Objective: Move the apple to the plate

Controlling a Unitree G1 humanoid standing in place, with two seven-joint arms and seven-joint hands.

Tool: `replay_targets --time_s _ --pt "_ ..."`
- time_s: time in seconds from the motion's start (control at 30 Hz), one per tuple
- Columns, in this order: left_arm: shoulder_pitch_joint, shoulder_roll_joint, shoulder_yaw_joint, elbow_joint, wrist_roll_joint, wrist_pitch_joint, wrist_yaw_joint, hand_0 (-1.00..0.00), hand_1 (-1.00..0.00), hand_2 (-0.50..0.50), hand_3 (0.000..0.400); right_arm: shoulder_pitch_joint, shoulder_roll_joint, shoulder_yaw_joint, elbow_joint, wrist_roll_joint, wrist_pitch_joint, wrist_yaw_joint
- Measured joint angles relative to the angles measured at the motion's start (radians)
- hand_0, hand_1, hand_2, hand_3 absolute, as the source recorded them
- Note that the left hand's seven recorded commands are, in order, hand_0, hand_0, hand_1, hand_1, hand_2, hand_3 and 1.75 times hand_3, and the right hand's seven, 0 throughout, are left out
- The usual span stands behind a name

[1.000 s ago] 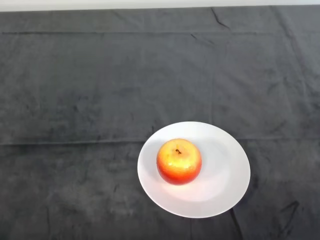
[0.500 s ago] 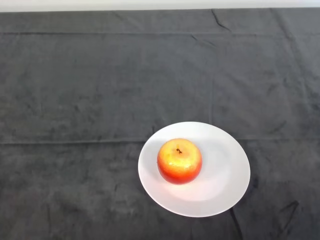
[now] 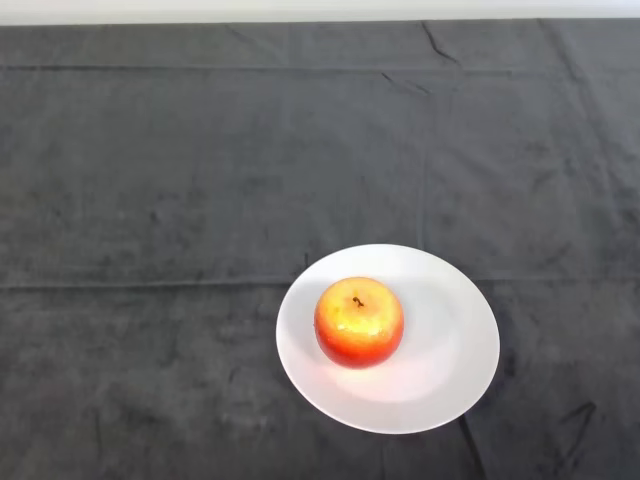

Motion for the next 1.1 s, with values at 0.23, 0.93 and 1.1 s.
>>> replay_targets --time_s 0.23,0.93,1.1 --pt "-0.040 0.002 0.039 0.001 -0.021 0.024 0.011 0.00 0.00 0.00 0.000 0.000 0.000 0.0000 0.000 0.0000 0.000 0.0000" --pt "-0.064 0.019 0.045 0.001 0.005 0.025 0.009 0.00 0.00 0.00 0.000 0.000 0.000 0.0000 0.000 0.0000 0.000 0.0001" --pt "-0.064 0.019 0.046 0.001 0.007 0.024 0.009 0.00 0.00 0.00 0.000 0.000 0.000 0.0000 0.000 0.0000 0.000 0.0001"
